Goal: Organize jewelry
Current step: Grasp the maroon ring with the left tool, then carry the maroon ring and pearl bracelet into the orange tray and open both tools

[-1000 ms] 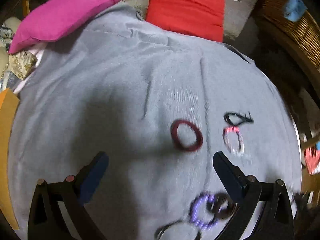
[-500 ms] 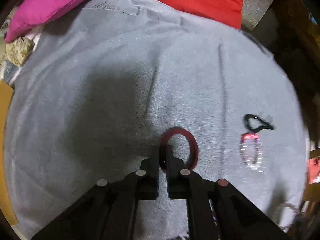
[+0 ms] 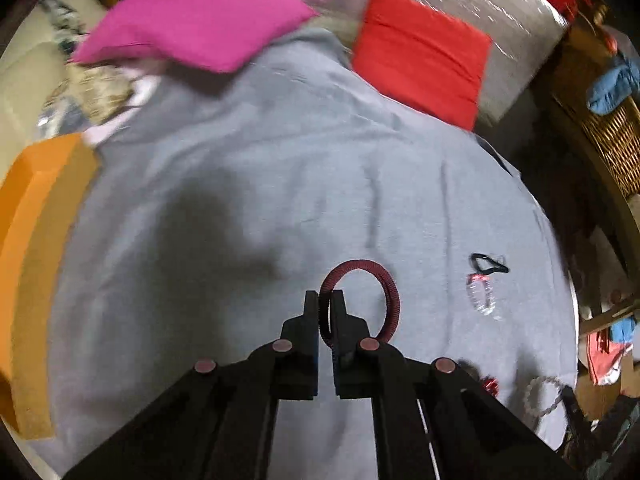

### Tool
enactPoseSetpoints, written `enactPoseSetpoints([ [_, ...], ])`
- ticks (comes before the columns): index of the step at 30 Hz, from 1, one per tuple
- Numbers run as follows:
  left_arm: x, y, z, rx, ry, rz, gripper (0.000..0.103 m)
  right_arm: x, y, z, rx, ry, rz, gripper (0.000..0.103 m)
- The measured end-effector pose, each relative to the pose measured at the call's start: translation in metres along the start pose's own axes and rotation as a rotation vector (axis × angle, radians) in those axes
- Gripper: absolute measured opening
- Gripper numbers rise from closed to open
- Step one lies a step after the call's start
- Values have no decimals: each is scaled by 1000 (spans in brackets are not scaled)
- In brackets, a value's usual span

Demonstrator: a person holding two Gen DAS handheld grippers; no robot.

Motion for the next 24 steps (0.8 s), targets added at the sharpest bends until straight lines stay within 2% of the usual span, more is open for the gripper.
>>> enactPoseSetpoints([
  [9,-26,95,-119,95,149,170,5,-13,0,-39,41,80,-25,10],
  [13,-37,125,-161,119,204,215,5,-20,0,-84,87,136,-44,10],
  [17,-46,151,-202,148,250,260,5,-20,4,-155,170,218,-42,10],
  [24,-64,174,-269,183,344,288,5,-40,-4,-324,369,396,-70,10],
])
Point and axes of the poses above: each gripper's, at about its wrist camera, not at the fingertips, and y roughly against the way its jaws point, z to its right, x to its top, the point moved 6 cm from there along -y, roughly the way its jaws point, and after that the axes turned 7 degrees about -x, right-handed, at the moved point
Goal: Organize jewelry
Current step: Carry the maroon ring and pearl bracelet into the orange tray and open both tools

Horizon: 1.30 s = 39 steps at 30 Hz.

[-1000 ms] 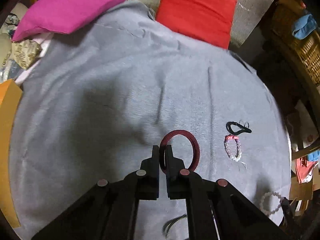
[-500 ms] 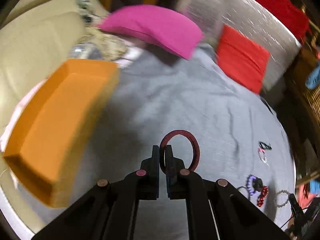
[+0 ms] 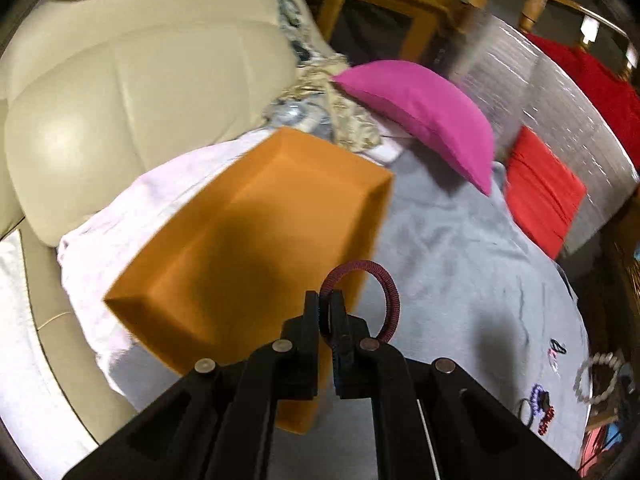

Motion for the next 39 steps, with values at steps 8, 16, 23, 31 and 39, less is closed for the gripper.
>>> enactPoseSetpoints([
  [8,-1,-20,-59,70,44,-39,5,6,-116,-147,172,101,-93,10],
  [16,-5,-47,-88,105,47,-82,5,-19,-243,-229,208,158,-238,10],
  [23,-11,-64,-94,116,42,-116,5,-48,-321,-234,121,193,-339,10],
  [31,-23,-77,-101,196,74,-124,5,-81,-361,-211,-38,241,-430,10],
  [39,-33,-70,-92,210,88,-121,5,-93,-350,-184,-174,345,-466,10],
])
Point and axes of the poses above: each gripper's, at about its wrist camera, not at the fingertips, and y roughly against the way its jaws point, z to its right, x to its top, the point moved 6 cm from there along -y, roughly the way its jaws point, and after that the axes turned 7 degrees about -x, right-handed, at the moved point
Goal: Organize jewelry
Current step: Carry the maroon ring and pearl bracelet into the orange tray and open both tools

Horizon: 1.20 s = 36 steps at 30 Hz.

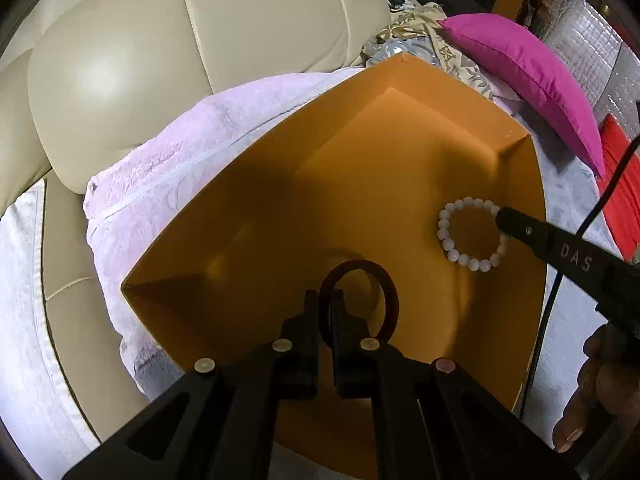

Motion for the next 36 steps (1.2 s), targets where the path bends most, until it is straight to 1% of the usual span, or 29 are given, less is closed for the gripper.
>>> enactPoseSetpoints([
  [3,-7,4,5,-1,-18,-9,5,-7,3,6,-27,11,-19,10],
  [5,-13,5,3,-10,-12,-21,5,-10,6,8,-44,17,-32,10],
  [7,-17,8,1,-33,-4,-28,5,-14,8,10,-65,26,-45,10],
  [11,-21,15,6,-42,-25,-24,5,-30,21,16,-120,60,-64,10],
  [14,-27,20,10,-58,-33,-32,5,-42,33,29,-122,37,-80,10],
  [17,-33,27,16,-63,-60,-33,5,-49,47,43,-126,33,-71,10],
  [19,-40,29,21,-76,-71,-47,5,-53,55,56,-106,0,-76,10],
  [22,-43,31,27,-48,-100,-35,5,-52,56,61,-114,-2,-81,10],
  [25,-40,28,25,-53,-76,-43,5,-45,56,60,-106,-42,-71,10],
  [26,-39,28,23,-53,-67,-42,5,-45,58,61,-115,-60,-57,12],
  [27,-37,27,23,-62,-59,-40,5,-44,57,61,-101,-79,-40,16],
  [28,-37,28,22,-67,-49,-39,5,-42,57,61,-86,-92,-31,29],
  [29,-37,29,21,-68,-45,-38,6,-40,57,60,-67,-109,-20,46],
  [30,-38,30,22,-69,-42,-38,11,-38,60,59,-30,-130,1,59],
  [31,-37,32,23,-76,-46,-34,16,-33,66,56,-18,-133,35,75],
  [32,-37,35,25,-87,-50,-29,29,-30,69,54,-39,-127,56,83],
  [33,-35,39,29,-102,-59,-19,46,-26,73,53,-49,-124,82,85],
  [34,-34,42,31,-104,-67,-9,56,-23,74,53,-42,-128,86,85],
  [35,-32,50,34,-87,-77,21,69,-21,74,54,-38,-137,86,85],
  [36,-30,54,34,-67,-79,47,73,-19,76,56,-33,-147,92,85],
])
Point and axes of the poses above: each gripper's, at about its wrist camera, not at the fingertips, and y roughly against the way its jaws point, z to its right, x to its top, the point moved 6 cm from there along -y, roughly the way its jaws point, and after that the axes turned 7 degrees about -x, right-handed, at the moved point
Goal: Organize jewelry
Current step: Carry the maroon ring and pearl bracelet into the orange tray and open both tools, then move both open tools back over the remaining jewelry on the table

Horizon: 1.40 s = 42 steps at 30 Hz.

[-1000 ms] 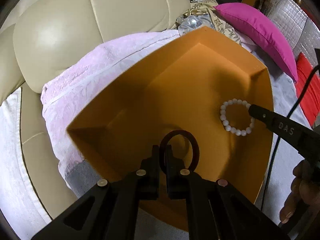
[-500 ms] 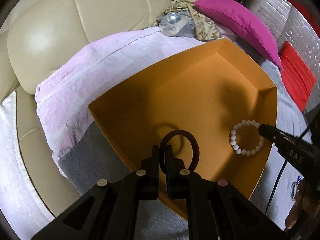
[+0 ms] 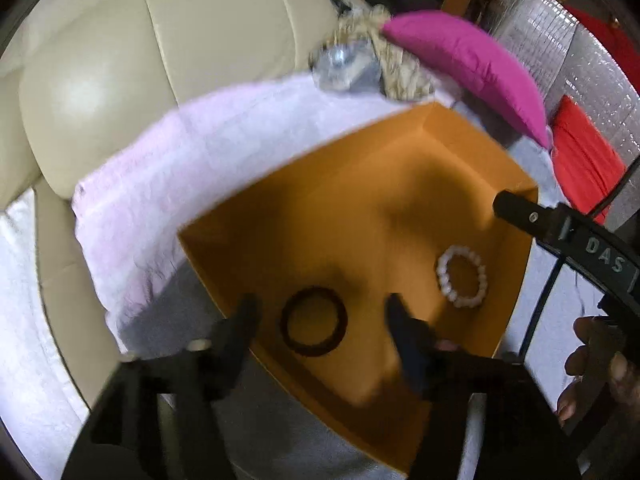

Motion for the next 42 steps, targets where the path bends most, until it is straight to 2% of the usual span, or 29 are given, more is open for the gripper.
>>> enactPoseSetpoints([
  [2,4,3,-1,24,-2,21,73,3,3,3,10,-6,15,85],
  [8,4,11,-7,19,54,22,73,8,30,24,73,-82,106,85],
  [12,6,30,1,26,42,77,73,8,60,52,74,-142,175,86],
  [15,9,46,21,18,10,134,73,-2,91,87,56,-162,231,89],
  [17,7,55,40,3,-26,158,73,-17,114,113,54,-172,259,91],
  [22,-13,66,104,-65,-159,173,73,-71,178,199,-57,-220,314,94],
  [26,-50,62,160,-130,-289,140,73,-130,227,276,-169,-318,341,95],
  [31,-103,44,212,-197,-387,66,73,-205,270,350,-293,-448,368,95],
  [38,-166,18,255,-196,-515,-24,73,-285,282,407,-377,-543,386,95],
  [42,-181,16,264,-186,-548,-36,73,-286,286,413,-340,-574,421,95],
])
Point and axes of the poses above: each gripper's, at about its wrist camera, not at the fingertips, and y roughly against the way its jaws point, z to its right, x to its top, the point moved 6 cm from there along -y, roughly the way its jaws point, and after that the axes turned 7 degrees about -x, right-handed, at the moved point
